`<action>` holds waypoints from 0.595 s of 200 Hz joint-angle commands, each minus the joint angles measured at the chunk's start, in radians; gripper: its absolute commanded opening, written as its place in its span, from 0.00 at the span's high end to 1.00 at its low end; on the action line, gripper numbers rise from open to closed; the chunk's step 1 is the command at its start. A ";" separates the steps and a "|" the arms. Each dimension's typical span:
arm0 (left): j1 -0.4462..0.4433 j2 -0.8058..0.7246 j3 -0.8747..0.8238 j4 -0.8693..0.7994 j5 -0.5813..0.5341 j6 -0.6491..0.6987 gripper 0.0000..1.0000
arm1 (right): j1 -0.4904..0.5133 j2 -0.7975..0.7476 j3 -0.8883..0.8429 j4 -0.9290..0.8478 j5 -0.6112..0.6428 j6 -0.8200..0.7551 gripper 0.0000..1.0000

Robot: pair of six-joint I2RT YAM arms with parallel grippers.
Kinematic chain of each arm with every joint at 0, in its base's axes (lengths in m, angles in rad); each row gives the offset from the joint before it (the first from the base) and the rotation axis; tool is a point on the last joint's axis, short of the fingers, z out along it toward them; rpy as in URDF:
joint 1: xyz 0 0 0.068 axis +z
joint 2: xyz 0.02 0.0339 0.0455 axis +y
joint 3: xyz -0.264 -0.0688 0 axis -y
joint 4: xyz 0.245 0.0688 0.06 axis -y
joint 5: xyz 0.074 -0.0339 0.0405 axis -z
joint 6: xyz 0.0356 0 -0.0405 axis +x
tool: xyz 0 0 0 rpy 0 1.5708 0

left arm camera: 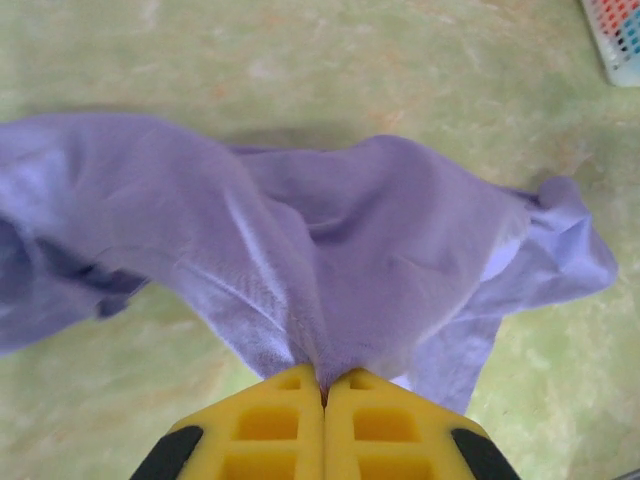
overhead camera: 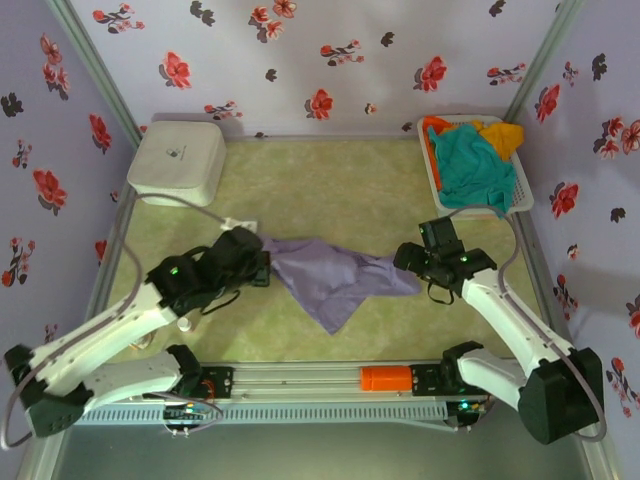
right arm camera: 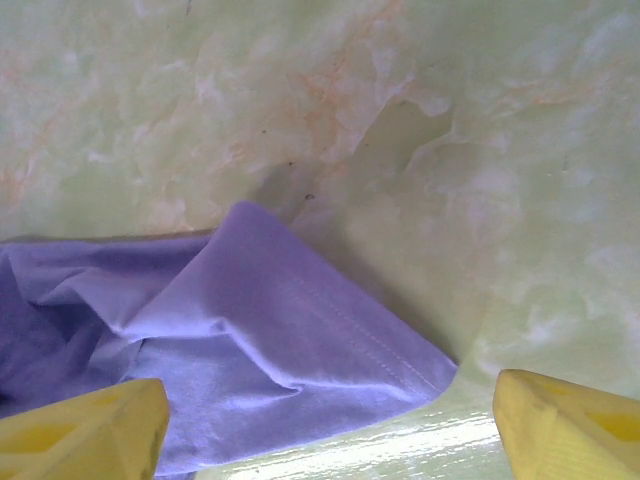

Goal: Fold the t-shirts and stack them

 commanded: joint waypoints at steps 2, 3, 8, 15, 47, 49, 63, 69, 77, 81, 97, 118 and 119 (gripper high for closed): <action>0.020 -0.148 -0.064 -0.183 -0.050 -0.081 1.00 | -0.008 0.034 -0.015 0.050 -0.069 -0.021 0.15; 0.021 -0.155 -0.066 -0.186 -0.052 -0.084 1.00 | -0.008 0.038 -0.015 0.053 -0.072 -0.022 0.15; 0.022 -0.193 -0.081 -0.196 -0.057 -0.098 1.00 | -0.007 0.049 -0.015 0.062 -0.089 -0.022 0.15; 0.025 -0.242 -0.101 -0.208 -0.065 -0.123 1.00 | -0.008 0.067 -0.015 0.074 -0.113 -0.024 0.15; 0.041 -0.399 -0.157 -0.275 -0.096 -0.209 1.00 | -0.007 0.172 -0.006 0.141 -0.221 -0.033 0.15; 0.042 -0.404 -0.159 -0.280 -0.096 -0.212 1.00 | -0.006 0.180 -0.004 0.143 -0.223 -0.033 0.16; 0.045 -0.423 -0.157 -0.310 -0.100 -0.227 1.00 | -0.006 0.227 0.003 0.153 -0.217 -0.033 0.16; 0.047 -0.425 -0.153 -0.323 -0.102 -0.232 1.00 | -0.006 0.247 0.005 0.159 -0.213 -0.035 0.17; 0.048 -0.423 -0.145 -0.340 -0.109 -0.240 1.00 | -0.006 0.267 0.006 0.169 -0.210 -0.037 0.17; 0.049 -0.420 -0.143 -0.347 -0.112 -0.242 1.00 | -0.006 0.275 0.003 0.173 -0.206 -0.037 0.18; 0.052 -0.412 -0.134 -0.371 -0.125 -0.248 1.00 | -0.005 0.309 0.002 0.197 -0.201 -0.037 0.21; 0.053 -0.405 -0.130 -0.394 -0.147 -0.266 1.00 | -0.004 0.347 -0.006 0.238 -0.190 -0.028 0.51; 0.053 -0.405 -0.129 -0.396 -0.148 -0.266 1.00 | -0.003 0.348 -0.006 0.241 -0.190 -0.028 0.52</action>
